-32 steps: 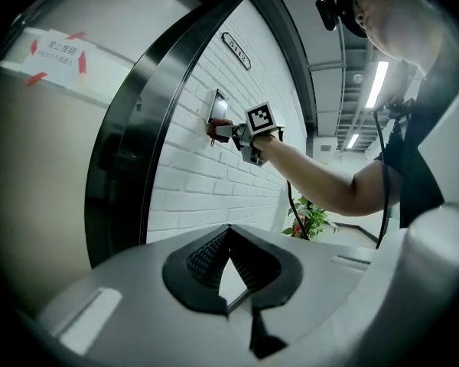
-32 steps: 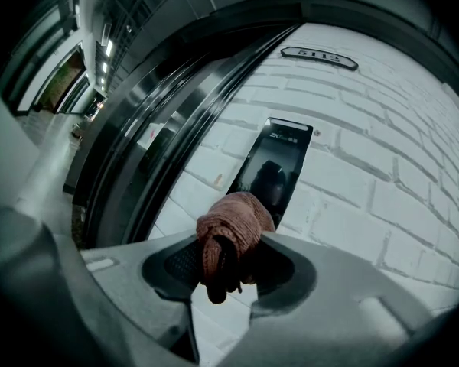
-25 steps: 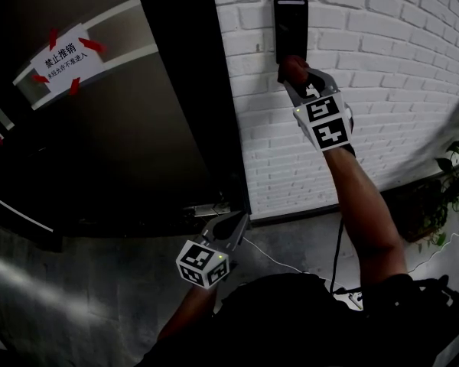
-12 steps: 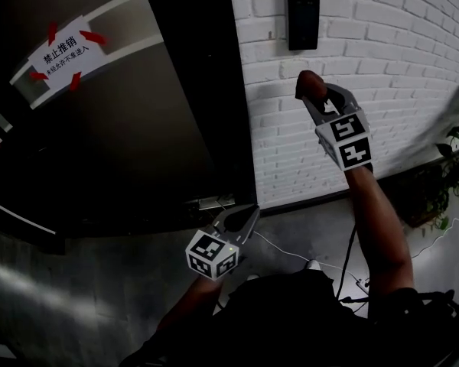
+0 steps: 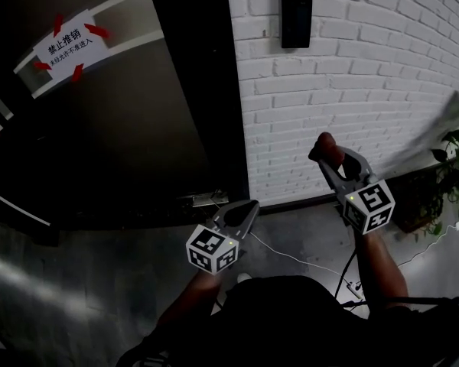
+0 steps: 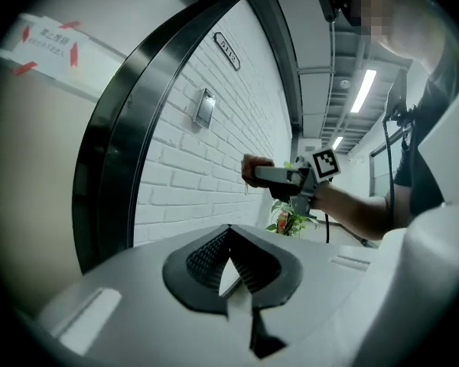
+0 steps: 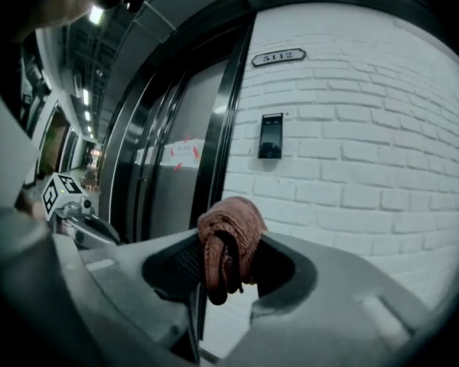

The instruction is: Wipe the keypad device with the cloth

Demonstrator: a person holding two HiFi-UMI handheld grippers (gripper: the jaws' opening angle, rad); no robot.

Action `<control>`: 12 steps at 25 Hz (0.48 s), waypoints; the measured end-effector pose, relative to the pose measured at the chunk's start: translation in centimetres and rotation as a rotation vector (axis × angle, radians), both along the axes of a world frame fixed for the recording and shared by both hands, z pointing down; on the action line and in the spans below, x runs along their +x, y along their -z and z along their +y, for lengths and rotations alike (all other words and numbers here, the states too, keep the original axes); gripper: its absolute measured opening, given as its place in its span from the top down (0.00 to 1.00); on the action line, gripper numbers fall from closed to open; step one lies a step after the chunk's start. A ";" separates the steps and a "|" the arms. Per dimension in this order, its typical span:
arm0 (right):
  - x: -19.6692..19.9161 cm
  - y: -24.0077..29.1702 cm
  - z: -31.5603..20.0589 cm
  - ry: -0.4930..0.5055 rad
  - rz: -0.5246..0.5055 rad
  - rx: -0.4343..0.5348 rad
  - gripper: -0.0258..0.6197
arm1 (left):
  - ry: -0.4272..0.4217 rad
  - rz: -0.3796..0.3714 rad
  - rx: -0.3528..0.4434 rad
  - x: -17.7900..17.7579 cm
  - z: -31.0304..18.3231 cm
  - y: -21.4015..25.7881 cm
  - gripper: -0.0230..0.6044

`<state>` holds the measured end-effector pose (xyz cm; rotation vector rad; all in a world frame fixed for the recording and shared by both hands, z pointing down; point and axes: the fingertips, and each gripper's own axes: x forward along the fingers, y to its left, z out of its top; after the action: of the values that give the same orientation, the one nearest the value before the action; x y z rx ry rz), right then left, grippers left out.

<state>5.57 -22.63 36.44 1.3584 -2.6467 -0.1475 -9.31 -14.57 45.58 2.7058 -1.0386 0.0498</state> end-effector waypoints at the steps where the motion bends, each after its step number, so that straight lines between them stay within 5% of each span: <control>1: 0.8 -1.2 1.2 0.007 -0.031 -0.025 0.74 | 0.014 0.005 0.000 0.5 0.3 0.0 0.94; 7: 5.1 -4.7 7.0 0.031 -0.208 -0.146 0.74 | 0.065 0.011 0.005 4.3 3.0 0.2 0.94; 12: 6.7 -6.6 11.0 0.106 -0.161 -0.173 0.74 | 0.121 0.012 -0.006 6.3 5.1 0.0 0.94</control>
<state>12.28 -11.61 43.04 1.2232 -2.7873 0.1819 -3.04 -9.48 45.61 2.6289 -1.1945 0.0156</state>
